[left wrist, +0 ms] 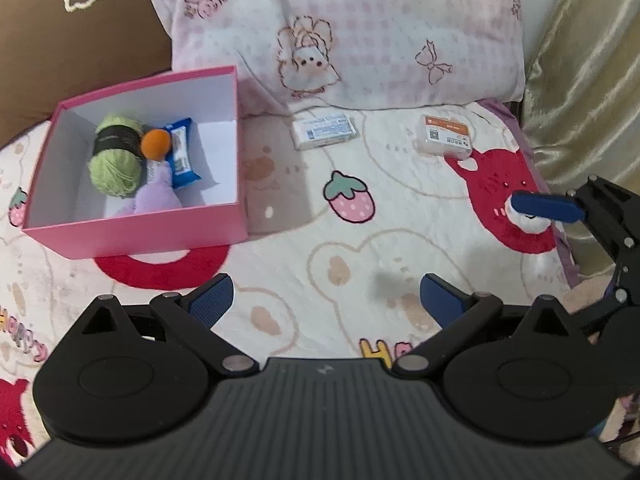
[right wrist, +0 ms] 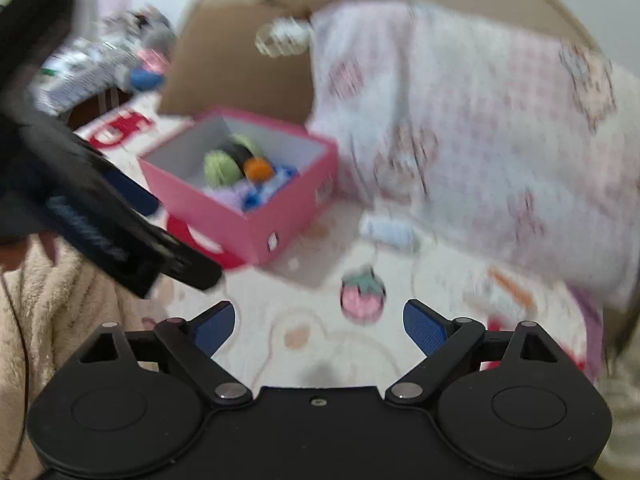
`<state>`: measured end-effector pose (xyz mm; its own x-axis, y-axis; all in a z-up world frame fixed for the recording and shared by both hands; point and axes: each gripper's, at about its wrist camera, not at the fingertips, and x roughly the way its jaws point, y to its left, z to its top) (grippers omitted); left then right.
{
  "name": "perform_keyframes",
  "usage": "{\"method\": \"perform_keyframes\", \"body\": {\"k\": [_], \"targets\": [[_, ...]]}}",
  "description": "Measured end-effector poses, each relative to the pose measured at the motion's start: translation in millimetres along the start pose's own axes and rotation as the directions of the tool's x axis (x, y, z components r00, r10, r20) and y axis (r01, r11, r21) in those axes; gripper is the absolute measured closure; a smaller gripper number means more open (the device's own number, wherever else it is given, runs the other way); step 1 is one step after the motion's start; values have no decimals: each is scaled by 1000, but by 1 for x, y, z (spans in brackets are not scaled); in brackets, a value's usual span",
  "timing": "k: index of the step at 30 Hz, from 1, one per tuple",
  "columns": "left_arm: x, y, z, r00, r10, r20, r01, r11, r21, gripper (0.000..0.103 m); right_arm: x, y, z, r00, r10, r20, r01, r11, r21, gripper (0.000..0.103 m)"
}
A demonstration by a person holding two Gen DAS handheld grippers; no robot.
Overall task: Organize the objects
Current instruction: 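Move the left gripper toward the clear plastic box with orange label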
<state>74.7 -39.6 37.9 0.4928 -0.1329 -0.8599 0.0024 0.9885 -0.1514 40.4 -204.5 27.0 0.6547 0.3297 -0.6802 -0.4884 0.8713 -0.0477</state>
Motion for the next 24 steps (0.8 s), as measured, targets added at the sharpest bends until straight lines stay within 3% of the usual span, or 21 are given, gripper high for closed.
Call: {"method": "perform_keyframes", "body": {"k": [5,10,17,21,24], "targets": [[15,-2,8,1000,-13,13,13,999,-32,2,12,-17,-9,999,-10,38,11,1000,-27,8],[41,-7,14,1000,-8,-7,8,1000,-30,2,27,-50,-17,991,-16,133,8,998,54,8],[71,-2,32,998,-64,-10,62,991,-121,2,42,-79,-17,982,-66,176,50,995,90,8],[84,-8,44,998,-62,10,62,991,-119,2,49,-103,-28,974,-95,205,62,985,164,8],[96,-14,53,997,-70,25,72,990,-123,2,60,-129,-43,975,-92,203,27,953,301,8]]}}
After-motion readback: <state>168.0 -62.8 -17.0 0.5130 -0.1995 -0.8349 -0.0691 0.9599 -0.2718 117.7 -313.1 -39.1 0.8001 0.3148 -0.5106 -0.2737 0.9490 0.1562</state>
